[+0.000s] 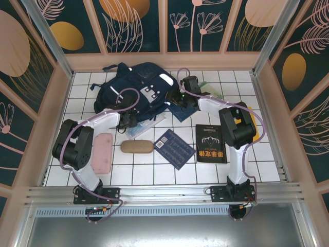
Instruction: Pack books, pencil case, and school supplies into a backpack
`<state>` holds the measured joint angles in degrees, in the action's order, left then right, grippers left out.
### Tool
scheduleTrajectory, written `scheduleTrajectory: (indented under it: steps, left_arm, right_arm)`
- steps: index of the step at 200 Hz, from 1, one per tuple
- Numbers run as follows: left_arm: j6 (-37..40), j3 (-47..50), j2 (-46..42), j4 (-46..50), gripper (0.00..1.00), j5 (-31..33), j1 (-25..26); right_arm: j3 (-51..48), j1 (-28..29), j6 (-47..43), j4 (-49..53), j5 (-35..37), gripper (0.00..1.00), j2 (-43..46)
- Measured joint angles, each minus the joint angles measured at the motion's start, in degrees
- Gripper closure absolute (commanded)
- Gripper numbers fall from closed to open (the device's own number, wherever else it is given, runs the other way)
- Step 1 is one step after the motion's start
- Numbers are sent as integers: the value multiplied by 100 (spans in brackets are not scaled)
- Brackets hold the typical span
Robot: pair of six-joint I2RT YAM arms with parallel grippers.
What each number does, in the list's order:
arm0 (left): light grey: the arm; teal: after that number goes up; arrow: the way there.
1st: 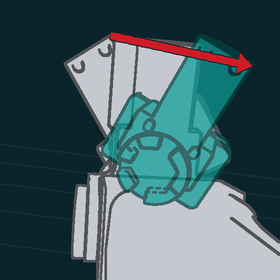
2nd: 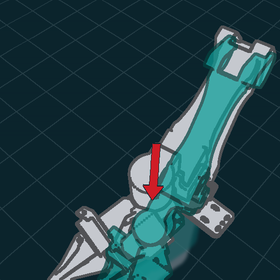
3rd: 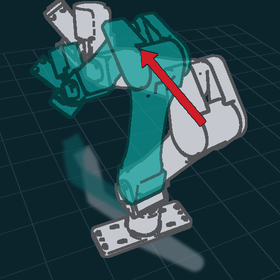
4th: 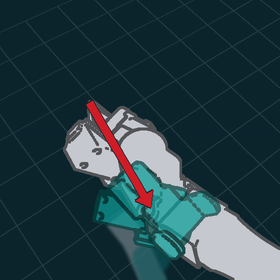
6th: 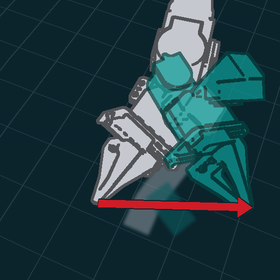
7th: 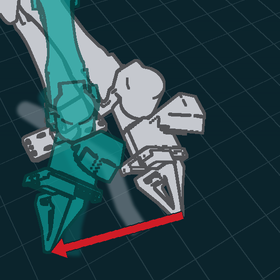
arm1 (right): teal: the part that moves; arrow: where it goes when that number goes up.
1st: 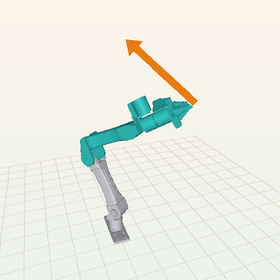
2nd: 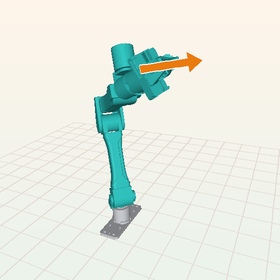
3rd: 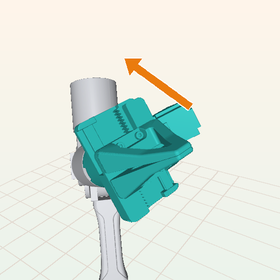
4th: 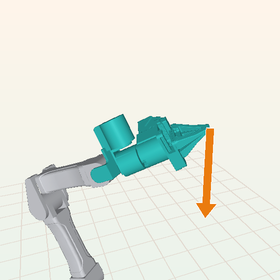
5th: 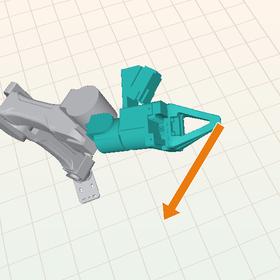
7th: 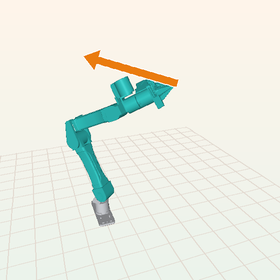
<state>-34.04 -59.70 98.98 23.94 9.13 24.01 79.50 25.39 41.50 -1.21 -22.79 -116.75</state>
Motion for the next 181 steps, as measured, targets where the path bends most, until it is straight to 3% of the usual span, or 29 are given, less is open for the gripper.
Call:
scheduleTrajectory:
  steps: [39,79,104,122,137,154,181]
  left_arm:
    - [66,219,-136,-750,61,-282,455]
    - [111,437,-197,-1353,61,-426,748]
    - [260,468,-184,-1504,67,-417,756]
    - [398,435,-146,-1613,69,-415,754]
    - [505,323,-2,-1718,70,-411,756]
    - [623,212,168,-1773,76,-396,756]
    - [706,105,396,-1777,76,-396,756]
  right_arm:
    - [-573,140,400,-278,-57,39,20]
    - [-896,363,848,-590,-192,41,15]
    - [-789,426,1016,-802,-323,56,-98]
    - [-699,442,1152,-885,-389,79,-208]
    - [-658,439,1165,-892,-433,93,-245]
    - [-612,442,1213,-870,-428,100,-245]
    - [-485,442,1207,-824,-435,100,-247]
